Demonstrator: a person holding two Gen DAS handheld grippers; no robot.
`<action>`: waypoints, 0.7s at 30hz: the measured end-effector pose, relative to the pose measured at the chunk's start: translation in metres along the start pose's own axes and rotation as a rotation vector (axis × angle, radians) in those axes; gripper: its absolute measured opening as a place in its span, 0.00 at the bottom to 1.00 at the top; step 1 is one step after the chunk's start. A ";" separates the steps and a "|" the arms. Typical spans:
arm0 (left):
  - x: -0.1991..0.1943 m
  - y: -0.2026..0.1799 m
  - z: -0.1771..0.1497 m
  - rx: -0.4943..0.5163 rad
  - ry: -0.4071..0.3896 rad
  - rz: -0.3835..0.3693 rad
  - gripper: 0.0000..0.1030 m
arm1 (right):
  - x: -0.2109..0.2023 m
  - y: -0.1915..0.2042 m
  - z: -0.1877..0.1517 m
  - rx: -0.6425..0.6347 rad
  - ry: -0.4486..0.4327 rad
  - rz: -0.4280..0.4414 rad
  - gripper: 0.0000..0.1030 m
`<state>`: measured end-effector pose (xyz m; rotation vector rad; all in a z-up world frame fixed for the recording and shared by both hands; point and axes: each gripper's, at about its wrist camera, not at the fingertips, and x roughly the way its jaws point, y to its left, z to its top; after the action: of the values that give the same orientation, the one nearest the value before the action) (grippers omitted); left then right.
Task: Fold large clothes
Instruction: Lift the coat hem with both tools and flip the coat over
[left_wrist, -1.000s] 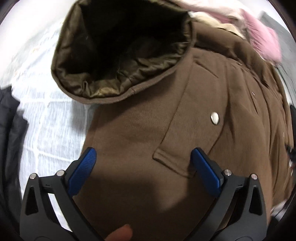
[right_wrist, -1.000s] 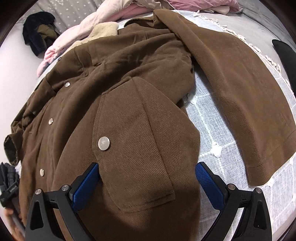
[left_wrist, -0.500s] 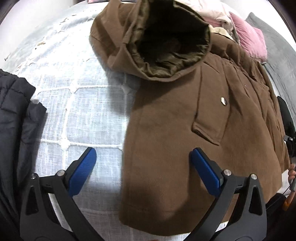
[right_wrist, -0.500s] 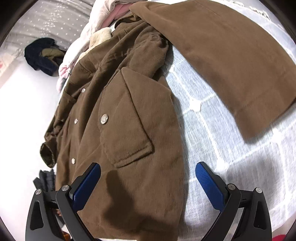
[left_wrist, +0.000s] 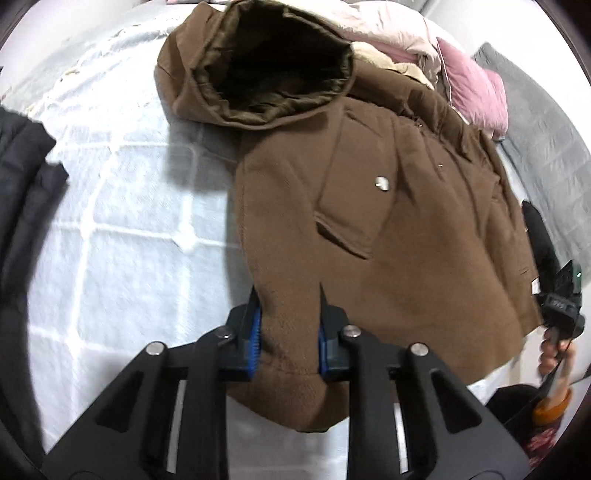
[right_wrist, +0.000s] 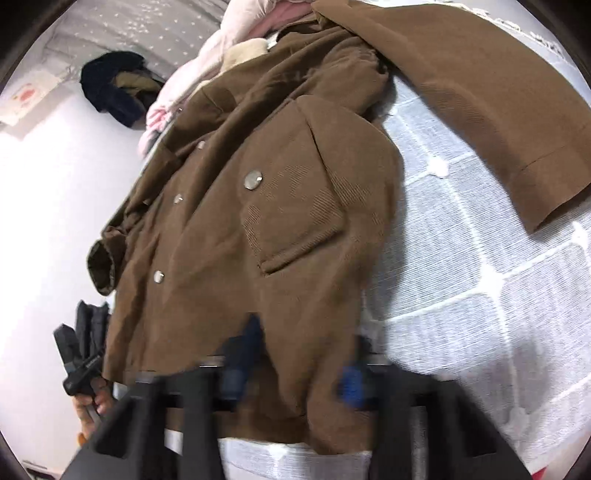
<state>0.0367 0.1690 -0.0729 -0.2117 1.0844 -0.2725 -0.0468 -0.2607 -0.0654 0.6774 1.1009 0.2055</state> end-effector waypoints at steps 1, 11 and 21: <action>-0.002 -0.004 0.003 0.002 -0.003 0.004 0.20 | -0.006 0.002 0.000 -0.007 -0.022 0.005 0.16; -0.110 -0.069 0.006 0.064 -0.107 -0.145 0.15 | -0.143 0.021 0.015 -0.099 -0.276 -0.036 0.11; -0.050 -0.068 -0.052 0.200 0.128 0.089 0.15 | -0.128 -0.020 -0.001 -0.100 -0.147 -0.178 0.12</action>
<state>-0.0399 0.1192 -0.0339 0.0331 1.1817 -0.3155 -0.1100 -0.3363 0.0188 0.4944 0.9965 0.0569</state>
